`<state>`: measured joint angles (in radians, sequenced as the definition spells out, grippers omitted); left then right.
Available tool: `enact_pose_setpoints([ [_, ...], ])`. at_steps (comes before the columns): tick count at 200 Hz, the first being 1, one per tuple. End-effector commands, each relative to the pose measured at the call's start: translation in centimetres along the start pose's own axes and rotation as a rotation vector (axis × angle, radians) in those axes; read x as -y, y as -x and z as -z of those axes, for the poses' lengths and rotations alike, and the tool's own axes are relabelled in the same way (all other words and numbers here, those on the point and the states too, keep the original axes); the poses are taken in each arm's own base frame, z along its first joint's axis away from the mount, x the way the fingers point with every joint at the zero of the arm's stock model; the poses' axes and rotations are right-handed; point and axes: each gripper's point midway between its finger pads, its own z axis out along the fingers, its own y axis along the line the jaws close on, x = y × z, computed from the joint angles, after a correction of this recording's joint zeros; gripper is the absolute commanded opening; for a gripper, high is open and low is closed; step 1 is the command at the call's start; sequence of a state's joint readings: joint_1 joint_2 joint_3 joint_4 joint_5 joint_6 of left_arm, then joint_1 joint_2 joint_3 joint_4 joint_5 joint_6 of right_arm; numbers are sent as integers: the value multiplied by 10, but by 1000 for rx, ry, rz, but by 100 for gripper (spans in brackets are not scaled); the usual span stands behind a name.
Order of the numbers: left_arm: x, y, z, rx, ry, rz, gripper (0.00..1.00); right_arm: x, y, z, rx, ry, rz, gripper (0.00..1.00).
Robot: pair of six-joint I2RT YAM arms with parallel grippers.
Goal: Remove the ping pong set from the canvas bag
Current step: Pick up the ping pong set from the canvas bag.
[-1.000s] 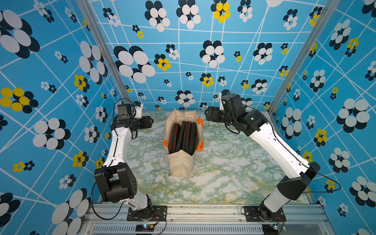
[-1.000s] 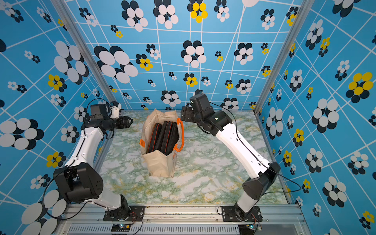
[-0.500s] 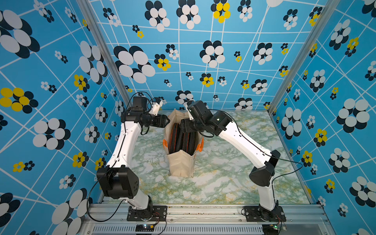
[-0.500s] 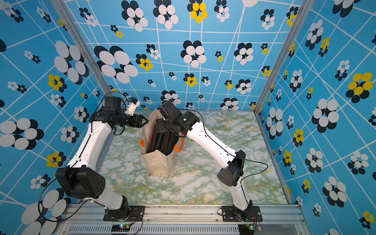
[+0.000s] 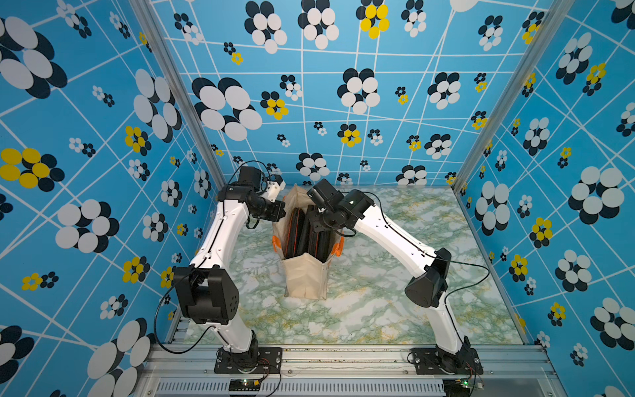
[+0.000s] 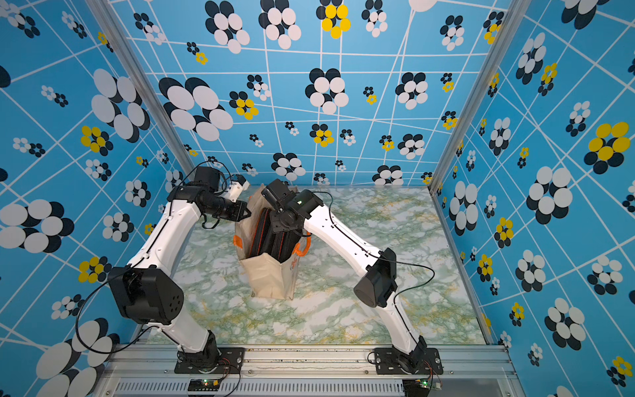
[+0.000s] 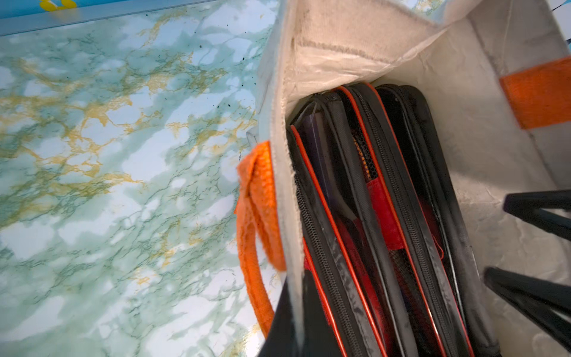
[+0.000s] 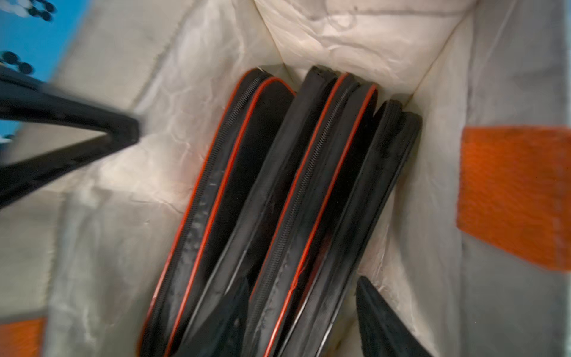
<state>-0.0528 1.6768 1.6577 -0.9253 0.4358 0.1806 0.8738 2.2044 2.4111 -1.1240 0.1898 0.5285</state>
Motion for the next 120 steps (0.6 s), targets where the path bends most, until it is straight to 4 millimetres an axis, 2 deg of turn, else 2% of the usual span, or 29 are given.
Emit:
enact_pose_setpoints([
  [1,19,1,8,23,-48,-32,0,27,-7,-12,-43,-108,-34,55],
  [44,35,3,19,67,-60,-73,0,50,-4,-24,-51,-160,-95,50],
  [88,45,2,23,94,-72,-97,0,44,-4,-38,-68,-124,-114,50],
  [120,44,1,21,93,-64,-98,0,33,-6,-47,-87,-68,-128,51],
])
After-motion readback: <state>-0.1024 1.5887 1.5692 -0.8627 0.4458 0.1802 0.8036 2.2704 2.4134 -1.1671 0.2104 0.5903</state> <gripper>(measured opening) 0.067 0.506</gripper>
